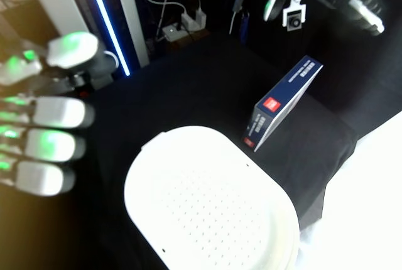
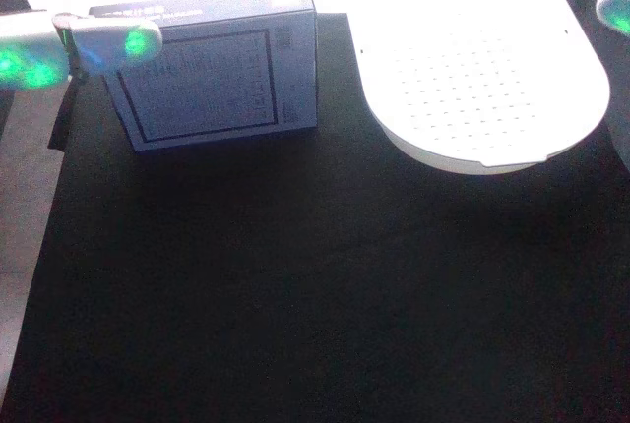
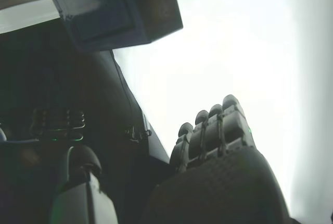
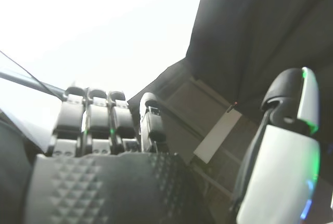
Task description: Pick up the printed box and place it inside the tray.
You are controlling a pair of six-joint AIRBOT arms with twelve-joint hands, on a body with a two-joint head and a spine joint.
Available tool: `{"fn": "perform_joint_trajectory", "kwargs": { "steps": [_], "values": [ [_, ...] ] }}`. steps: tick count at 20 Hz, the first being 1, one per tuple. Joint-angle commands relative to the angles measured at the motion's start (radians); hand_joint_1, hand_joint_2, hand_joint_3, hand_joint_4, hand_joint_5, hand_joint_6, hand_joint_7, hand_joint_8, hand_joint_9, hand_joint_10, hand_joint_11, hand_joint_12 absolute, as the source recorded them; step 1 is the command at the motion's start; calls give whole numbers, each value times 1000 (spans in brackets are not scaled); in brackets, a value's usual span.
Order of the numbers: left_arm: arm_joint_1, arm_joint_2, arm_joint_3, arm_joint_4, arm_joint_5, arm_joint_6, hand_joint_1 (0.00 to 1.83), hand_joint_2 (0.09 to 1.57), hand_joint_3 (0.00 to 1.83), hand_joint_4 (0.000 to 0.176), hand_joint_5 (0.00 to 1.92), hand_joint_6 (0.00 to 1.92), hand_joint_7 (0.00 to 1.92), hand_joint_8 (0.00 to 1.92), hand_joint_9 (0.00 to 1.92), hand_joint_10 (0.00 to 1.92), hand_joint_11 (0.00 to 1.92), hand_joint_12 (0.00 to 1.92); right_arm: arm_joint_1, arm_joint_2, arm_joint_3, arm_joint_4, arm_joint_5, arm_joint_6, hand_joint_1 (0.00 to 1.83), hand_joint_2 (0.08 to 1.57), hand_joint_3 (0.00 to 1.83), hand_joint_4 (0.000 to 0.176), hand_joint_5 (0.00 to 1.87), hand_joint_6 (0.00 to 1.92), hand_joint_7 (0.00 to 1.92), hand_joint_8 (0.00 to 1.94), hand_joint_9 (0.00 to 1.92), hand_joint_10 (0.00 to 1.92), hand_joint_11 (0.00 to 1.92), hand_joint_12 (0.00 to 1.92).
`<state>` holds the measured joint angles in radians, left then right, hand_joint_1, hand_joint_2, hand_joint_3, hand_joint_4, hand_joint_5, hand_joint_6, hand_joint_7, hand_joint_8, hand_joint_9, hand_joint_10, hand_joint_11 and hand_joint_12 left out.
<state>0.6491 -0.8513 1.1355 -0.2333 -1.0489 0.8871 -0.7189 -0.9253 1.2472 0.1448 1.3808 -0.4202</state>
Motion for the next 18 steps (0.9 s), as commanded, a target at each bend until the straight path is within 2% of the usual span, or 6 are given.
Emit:
{"fn": "perform_joint_trajectory", "kwargs": {
  "steps": [1,3,6,7,11,18],
  "values": [
    [-17,8,9,-8,-91,-5,613,848,12,140,137,5,187,0,154,6,0,335,17,7,4,17,96,3,747,762,71,106,0,0,78,5,0,0,0,0],
    [-50,6,27,14,-21,-5,616,846,6,141,121,2,186,1,151,2,0,376,19,-2,3,12,94,3,756,763,64,111,0,0,82,6,0,0,0,0],
    [-141,-18,71,78,132,-5,574,826,3,175,85,1,162,3,146,6,0,310,19,-12,3,-2,94,3,709,759,56,101,0,0,110,14,17,7,0,0],
    [-179,-30,88,110,192,-5,605,809,0,173,74,1,175,9,150,9,0,285,19,-13,3,-4,94,3,716,755,52,115,0,0,122,17,27,11,0,0],
    [-240,-80,140,148,330,-5,502,807,0,136,0,0,129,0,132,0,0,455,20,-19,2,-15,94,3,742,759,48,106,0,0,122,11,29,10,0,0],
    [-209,-132,205,83,390,-5,503,743,0,160,0,0,163,0,174,0,0,450,20,-24,-1,-18,94,3,755,727,28,112,0,0,179,23,63,22,0,0]
  ]
}}
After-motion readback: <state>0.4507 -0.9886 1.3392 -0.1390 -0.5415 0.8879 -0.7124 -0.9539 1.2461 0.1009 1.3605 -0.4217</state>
